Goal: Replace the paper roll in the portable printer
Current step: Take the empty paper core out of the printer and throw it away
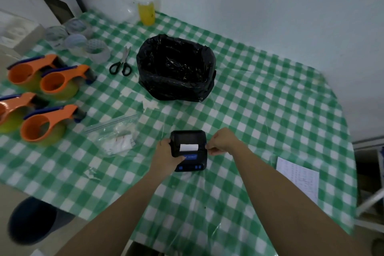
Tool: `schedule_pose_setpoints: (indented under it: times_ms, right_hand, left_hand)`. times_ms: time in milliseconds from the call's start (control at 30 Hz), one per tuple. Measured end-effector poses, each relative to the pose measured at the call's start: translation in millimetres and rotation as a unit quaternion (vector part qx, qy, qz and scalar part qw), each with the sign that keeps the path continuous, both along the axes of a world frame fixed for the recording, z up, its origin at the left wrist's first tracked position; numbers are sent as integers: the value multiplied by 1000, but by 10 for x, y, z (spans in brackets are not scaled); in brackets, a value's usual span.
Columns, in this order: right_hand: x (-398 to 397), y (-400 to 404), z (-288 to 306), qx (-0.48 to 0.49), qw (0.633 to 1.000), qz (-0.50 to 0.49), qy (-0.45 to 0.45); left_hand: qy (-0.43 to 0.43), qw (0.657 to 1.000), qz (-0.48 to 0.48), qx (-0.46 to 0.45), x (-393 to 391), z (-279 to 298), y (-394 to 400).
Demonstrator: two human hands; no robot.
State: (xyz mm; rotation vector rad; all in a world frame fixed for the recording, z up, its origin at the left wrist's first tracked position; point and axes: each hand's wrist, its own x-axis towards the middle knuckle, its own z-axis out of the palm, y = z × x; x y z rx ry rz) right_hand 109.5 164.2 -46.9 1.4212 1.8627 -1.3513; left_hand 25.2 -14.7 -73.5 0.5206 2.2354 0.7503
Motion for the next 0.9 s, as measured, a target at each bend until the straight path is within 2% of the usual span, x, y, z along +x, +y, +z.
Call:
schedule_pose_setpoints:
  times_ms: [333, 433, 533, 600, 667, 767, 900]
  right_hand:
    - [-57, 2, 54, -6, 999, 39, -17]
    - [56, -64, 32, 57, 995, 73, -23]
    - [209, -316, 14, 183, 979, 83, 39]
    - [223, -527, 15, 222, 966, 80, 108]
    - [153, -673, -17, 206, 964, 78, 151]
    - [43, -733, -84, 195, 965, 81, 154]
    - [-96, -633, 343, 177, 954, 22, 241]
  left_hand:
    - [-10, 1000, 6, 11, -24, 27, -15]
    - [-7, 1000, 0, 3, -24, 36, -21]
    - [-5, 1000, -3, -3, -28, 31, -22]
    - [3, 1000, -7, -7, -30, 23, -18]
    - [12, 1000, -17, -12, -38, 25, -20]
    - [10, 999, -39, -15, -62, 68, -50]
    - [73, 997, -16, 7, -178, 285, -96]
